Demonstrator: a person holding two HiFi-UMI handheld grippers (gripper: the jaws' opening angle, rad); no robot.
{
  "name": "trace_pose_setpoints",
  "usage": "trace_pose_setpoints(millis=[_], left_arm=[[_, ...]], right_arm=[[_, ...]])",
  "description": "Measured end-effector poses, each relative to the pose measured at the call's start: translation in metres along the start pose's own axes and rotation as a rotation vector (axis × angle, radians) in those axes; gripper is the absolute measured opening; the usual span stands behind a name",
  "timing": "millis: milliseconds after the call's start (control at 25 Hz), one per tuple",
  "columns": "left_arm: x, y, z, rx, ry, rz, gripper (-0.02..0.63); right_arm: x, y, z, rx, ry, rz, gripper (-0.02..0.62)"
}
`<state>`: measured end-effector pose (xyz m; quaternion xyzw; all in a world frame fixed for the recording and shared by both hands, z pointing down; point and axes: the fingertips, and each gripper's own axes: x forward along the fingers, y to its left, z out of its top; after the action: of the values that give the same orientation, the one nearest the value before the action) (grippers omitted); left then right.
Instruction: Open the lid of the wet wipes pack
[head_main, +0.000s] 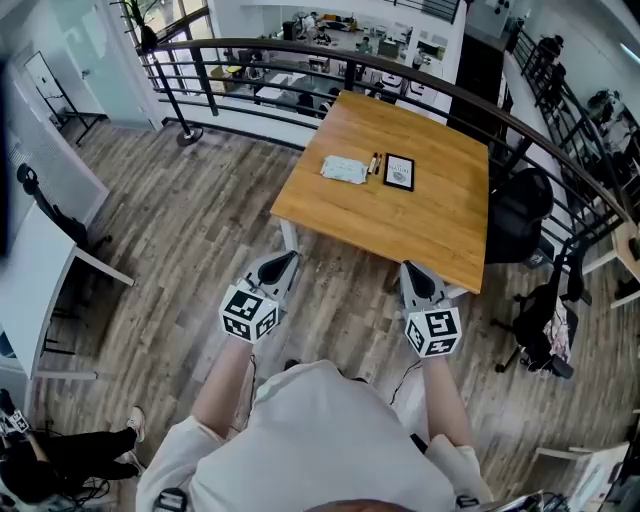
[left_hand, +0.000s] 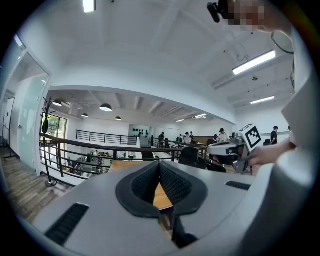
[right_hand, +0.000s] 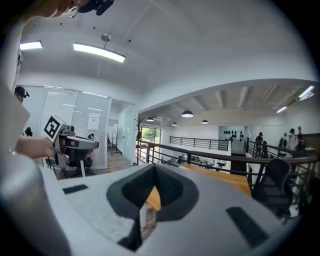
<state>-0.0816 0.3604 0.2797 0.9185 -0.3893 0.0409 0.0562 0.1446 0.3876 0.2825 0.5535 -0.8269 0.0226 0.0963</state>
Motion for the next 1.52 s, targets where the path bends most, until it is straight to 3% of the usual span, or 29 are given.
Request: trace_pose_setpoints(millis=[440,960,1520], left_arm=[[0.008,-0.010,-0.004,-0.015,0.010,0.023,-0.003],[0.024,-0.030,-0.018,-0.042,0.016,0.065,0.106],[0.043,-0.029,-0.035,-0.065,0.037,0.068,0.133]], right_arm=[[-0.008,-0.013,-0.010,0.024,0.011,0.021,0.006],[-0.014,-0.037,-0.028,0.015,0.024,0.084,0.035],[0.005,-0.048,-0.052,0.028,0.065,0.117,0.035]])
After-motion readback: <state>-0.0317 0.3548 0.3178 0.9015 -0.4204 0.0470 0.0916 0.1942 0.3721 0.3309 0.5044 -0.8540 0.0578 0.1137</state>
